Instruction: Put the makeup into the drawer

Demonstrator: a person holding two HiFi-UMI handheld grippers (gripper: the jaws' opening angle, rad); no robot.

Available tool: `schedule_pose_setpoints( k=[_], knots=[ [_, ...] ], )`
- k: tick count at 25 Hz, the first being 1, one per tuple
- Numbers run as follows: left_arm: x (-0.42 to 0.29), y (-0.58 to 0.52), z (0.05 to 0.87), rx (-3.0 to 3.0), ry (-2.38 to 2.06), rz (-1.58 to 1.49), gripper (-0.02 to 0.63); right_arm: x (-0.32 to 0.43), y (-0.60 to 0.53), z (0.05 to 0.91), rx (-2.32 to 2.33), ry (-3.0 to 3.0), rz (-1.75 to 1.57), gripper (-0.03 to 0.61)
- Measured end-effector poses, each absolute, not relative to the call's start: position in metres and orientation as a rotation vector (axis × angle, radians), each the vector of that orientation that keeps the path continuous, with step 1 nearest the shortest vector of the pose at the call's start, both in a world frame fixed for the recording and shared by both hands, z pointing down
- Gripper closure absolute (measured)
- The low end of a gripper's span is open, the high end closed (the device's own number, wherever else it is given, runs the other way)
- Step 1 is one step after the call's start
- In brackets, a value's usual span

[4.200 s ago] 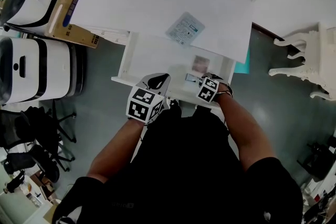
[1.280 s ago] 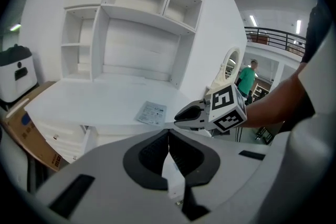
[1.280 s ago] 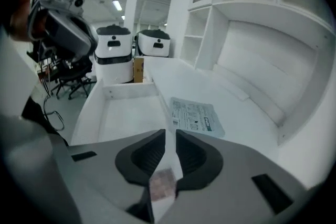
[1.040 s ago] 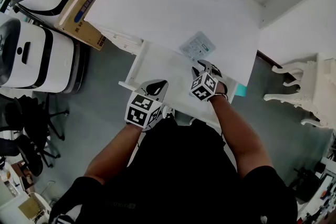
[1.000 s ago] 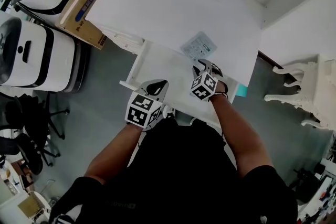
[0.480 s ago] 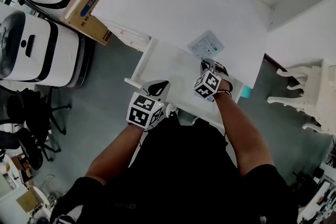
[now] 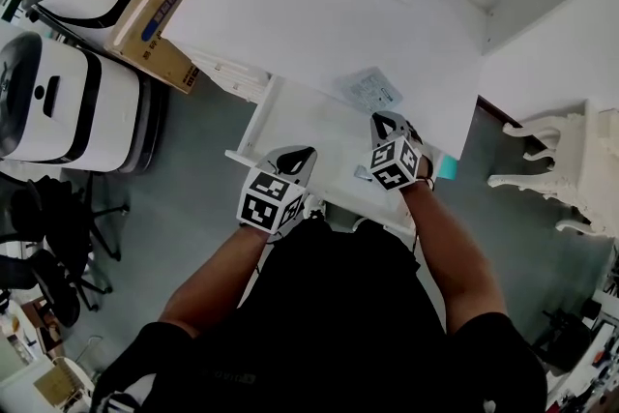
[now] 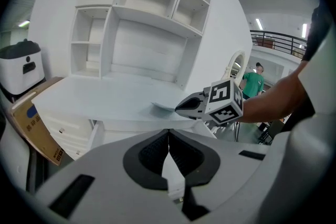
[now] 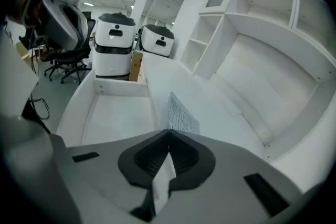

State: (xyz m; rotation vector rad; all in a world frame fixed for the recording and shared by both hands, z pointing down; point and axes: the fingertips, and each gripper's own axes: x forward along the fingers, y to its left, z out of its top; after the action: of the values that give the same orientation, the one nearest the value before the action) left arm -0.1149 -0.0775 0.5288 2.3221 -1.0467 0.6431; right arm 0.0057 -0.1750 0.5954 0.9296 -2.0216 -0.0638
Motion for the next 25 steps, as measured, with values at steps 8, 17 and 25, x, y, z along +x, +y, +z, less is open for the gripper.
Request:
schedule_pose_setpoints(
  k=[8,17,25],
  knots=[
    [-0.098,-0.074,0.531,2.354,-0.986,0.656,0.603,0.013,-0.149,0.526,1.004,-2.206,0.104,0.549],
    [-0.082,-0.066,0.536,2.365,-0.916,0.665,0.603,0.027,-0.094,0.525,0.936,-2.252,0.236,0.549],
    [-0.077,-0.059,0.539,2.379,-0.886,0.688,0.603,0.069,-0.087,0.591,0.946,-2.042,0.207,0.549]
  ],
)
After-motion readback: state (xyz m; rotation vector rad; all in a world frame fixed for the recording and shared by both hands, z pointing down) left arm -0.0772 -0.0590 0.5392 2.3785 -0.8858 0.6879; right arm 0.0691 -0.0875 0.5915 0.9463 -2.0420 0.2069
